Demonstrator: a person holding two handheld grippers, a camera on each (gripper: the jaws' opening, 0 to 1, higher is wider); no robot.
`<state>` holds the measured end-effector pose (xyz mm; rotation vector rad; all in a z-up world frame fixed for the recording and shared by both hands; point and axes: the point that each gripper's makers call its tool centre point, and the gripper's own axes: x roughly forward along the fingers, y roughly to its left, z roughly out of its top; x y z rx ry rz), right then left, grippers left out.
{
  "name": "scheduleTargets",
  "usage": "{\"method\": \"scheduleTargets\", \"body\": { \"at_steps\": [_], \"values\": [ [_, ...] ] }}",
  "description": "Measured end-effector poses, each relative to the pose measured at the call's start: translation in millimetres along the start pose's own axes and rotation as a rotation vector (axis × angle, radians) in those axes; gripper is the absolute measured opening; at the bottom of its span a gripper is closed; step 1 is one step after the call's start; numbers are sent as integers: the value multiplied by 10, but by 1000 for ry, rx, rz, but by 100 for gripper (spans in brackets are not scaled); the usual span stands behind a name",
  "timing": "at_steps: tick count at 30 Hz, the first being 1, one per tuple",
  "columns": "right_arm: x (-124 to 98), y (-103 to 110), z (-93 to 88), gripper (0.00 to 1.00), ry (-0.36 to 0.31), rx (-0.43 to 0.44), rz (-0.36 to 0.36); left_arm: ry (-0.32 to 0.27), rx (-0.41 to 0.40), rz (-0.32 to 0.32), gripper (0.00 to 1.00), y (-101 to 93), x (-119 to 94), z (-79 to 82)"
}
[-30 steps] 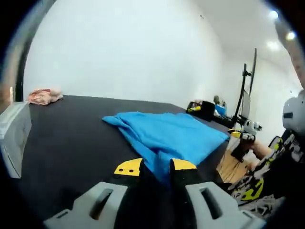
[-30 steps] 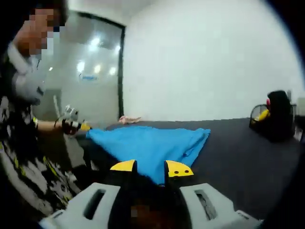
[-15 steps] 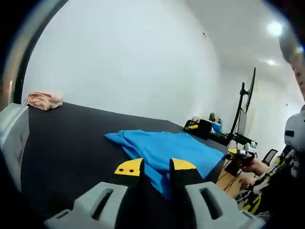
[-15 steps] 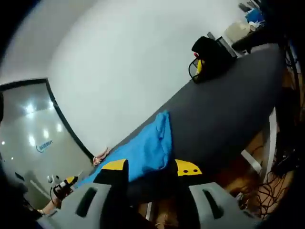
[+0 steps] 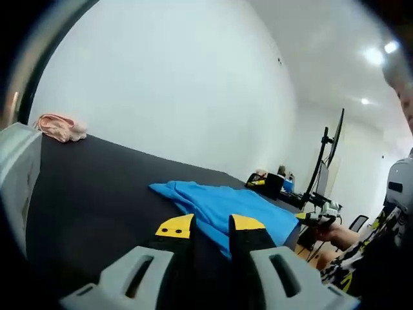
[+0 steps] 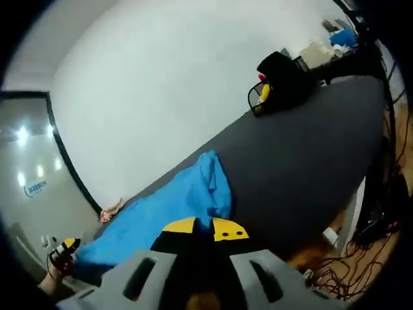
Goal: Spread out the cloth and fold it
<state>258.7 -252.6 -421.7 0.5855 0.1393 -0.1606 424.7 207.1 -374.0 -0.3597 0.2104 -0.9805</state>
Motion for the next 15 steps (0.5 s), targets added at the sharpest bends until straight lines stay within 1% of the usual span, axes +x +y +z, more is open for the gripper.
{"method": "scheduleTargets", "body": {
  "at_steps": [1,2,3,4,5,6,7,9,11,12,15],
  "values": [
    [3,15,28,5,-3,14,6,-1,-4,4,18,16,-14,-3],
    [6,131,73,5,-17,64,31,-3,-6,7,18,28,-29,-4],
    [13,158,114,4,-24,83,35,-8,-9,13,18,42,-51,4],
    [27,172,188,4,-27,81,49,-12,-11,17,18,50,-63,11],
    [39,196,224,4,-26,79,50,-16,-12,20,18,59,-78,24],
    [66,273,291,4,-39,65,69,-19,-13,22,18,63,-86,31],
    [75,297,320,4,-44,55,78,-22,-14,24,18,70,-89,36],
    [135,430,435,4,-60,-1,101,-23,-19,29,18,83,-93,38],
    [214,612,524,4,-70,-62,127,-22,-21,31,18,86,-93,35],
    [271,754,565,4,-73,-97,154,-20,-21,33,18,85,-90,33],
    [407,1154,601,4,-67,-165,231,-22,-20,32,18,57,-91,41]
  ]
}}
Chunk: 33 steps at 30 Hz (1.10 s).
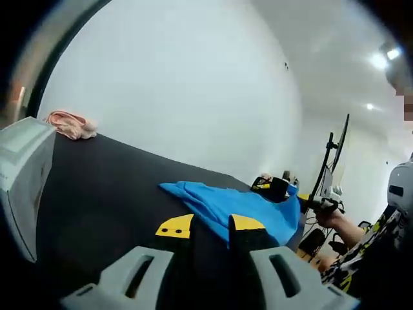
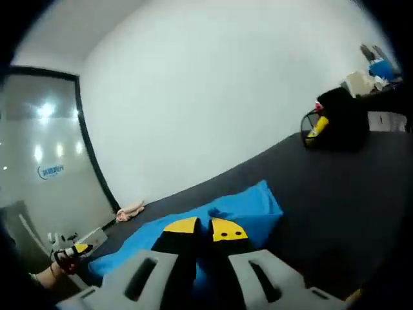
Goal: Spread out the cloth and fold it
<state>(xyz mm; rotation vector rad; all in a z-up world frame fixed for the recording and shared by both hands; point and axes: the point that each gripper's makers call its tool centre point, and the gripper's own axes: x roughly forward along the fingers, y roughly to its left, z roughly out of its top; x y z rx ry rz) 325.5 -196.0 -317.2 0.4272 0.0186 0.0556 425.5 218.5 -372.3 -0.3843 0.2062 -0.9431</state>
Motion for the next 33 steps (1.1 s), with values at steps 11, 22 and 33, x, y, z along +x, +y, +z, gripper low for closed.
{"method": "scheduleTargets", "body": {
  "at_steps": [11,22,33],
  "values": [
    [636,1585,-332,4,101,-204,347,-25,4,41,18,57,-158,47],
    [622,2390,-1813,4,372,-501,549,-50,-10,105,18,231,-378,81],
    [582,2307,-2103,4,378,-767,547,-41,-24,103,18,232,-340,32]
  ]
}}
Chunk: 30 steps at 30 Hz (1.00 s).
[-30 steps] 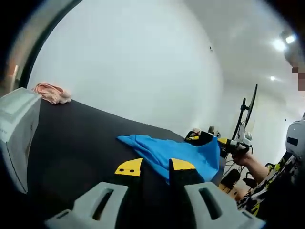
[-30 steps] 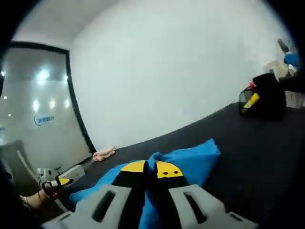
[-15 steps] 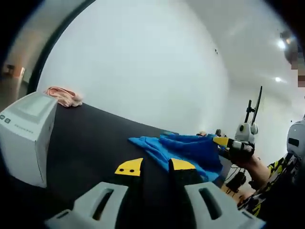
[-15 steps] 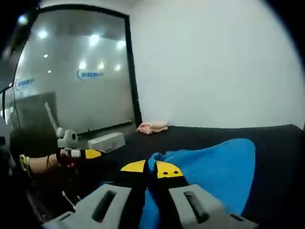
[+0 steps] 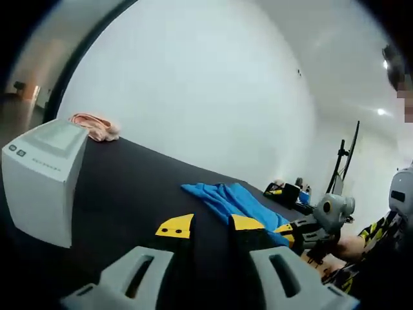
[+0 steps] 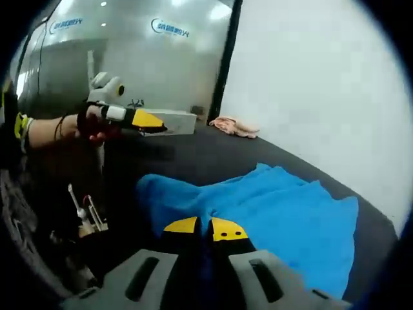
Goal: Spread out the cloth and fold it
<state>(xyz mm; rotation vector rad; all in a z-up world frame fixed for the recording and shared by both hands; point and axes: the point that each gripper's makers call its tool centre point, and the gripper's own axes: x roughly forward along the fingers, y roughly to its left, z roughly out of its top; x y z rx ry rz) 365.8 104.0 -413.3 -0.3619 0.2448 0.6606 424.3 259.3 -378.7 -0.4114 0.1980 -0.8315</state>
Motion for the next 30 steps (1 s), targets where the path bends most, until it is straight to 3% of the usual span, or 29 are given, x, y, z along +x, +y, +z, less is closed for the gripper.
{"method": "scheduleTargets", "body": {
  "at_steps": [3,8,10,11,13,14,17,21,25,27,30],
  "values": [
    [-77,-129,219,4,-68,95,-5,4,0,-3,18,-15,6,-9],
    [-204,-402,704,4,-185,114,-63,12,1,-1,18,-3,-10,-30],
    [-174,-397,861,4,-207,106,-55,10,-3,6,18,17,-19,-32],
    [-145,-329,1013,4,-250,142,-35,9,-5,8,18,23,-22,-32],
    [-42,-66,1126,4,-254,140,57,7,-11,14,18,33,-31,-35],
    [14,25,1113,4,-235,124,73,8,-11,15,18,35,-35,-36],
    [184,189,777,4,-120,-25,58,7,-6,18,18,27,-68,-27],
    [144,332,418,4,-42,75,116,9,4,25,18,40,-140,-29],
    [147,372,102,4,14,82,121,9,-15,30,18,58,-125,-10],
    [141,377,147,4,-51,37,111,10,-16,22,18,30,-82,11],
    [119,405,181,8,-69,33,116,28,10,7,18,-30,36,30]
  ]
}}
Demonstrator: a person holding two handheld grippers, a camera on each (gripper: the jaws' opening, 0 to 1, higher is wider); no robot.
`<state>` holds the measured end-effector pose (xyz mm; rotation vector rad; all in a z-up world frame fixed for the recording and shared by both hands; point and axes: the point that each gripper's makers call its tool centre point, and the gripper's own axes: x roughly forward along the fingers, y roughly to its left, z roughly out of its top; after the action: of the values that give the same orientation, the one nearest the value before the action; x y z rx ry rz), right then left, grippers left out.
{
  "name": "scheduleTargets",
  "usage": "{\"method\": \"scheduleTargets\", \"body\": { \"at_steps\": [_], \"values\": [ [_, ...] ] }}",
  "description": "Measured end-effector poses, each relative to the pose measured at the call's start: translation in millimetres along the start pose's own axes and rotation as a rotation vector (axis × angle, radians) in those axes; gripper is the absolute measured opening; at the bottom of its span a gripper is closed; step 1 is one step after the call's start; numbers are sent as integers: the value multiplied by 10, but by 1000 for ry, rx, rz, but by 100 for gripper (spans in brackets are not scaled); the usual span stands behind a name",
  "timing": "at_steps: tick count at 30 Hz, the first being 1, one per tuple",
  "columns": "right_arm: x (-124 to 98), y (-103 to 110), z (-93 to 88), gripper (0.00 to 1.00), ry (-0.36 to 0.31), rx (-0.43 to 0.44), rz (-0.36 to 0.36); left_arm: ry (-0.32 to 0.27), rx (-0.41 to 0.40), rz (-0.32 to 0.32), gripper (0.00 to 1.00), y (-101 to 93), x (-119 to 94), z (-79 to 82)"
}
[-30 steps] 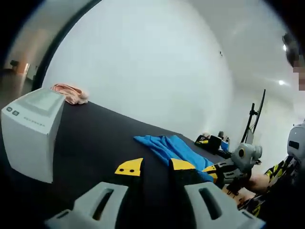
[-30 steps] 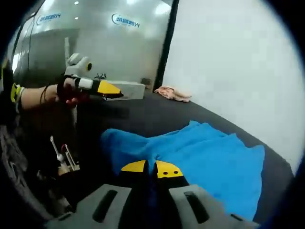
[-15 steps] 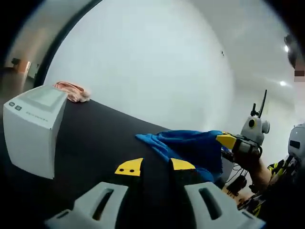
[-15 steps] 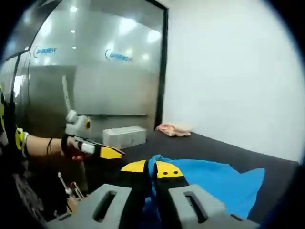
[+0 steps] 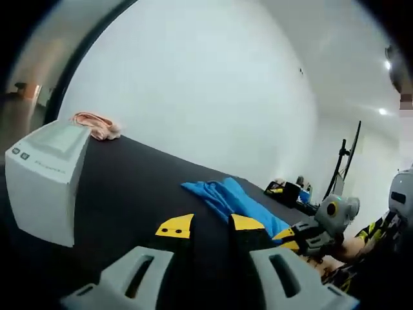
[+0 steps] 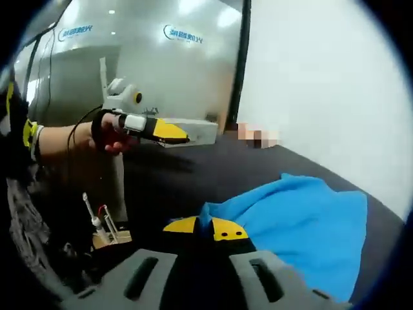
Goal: Spread out the cloth and fold it
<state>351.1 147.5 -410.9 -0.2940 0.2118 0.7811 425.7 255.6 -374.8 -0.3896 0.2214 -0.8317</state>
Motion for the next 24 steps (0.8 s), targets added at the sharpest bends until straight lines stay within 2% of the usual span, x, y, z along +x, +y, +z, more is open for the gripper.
{"method": "scheduleTargets", "body": {
  "at_steps": [1,3,4,5,7,9,10,12,14,16,17,20,24],
  "values": [
    [-5,30,47,13,-19,13,20,8,7,-2,18,-8,33,5],
    [-57,108,232,32,-90,136,92,17,27,-5,18,-23,113,34],
    [-113,89,320,37,-116,211,115,20,29,-5,18,-18,163,59],
    [-171,46,385,37,-134,227,120,23,29,-6,18,-13,191,71],
    [-355,-165,548,34,-204,217,71,31,34,-4,18,7,246,89],
    [-523,-345,665,34,-255,191,32,40,43,2,18,38,274,88],
    [-626,-482,701,34,-269,207,-2,42,42,6,18,56,279,83],
    [-666,-667,682,30,-264,215,-34,45,30,13,18,95,287,57],
    [-600,-802,547,27,-201,218,-67,48,13,21,18,125,287,20],
    [-469,-800,459,27,-178,213,-51,51,2,28,18,142,277,-8],
    [-389,-759,345,27,-131,186,-29,55,2,32,18,147,270,-19],
    [-292,-768,180,26,-93,182,-33,62,9,42,18,174,245,-31],
    [-240,-744,1,26,-55,228,-5,65,7,58,18,219,208,-42]
  ]
}}
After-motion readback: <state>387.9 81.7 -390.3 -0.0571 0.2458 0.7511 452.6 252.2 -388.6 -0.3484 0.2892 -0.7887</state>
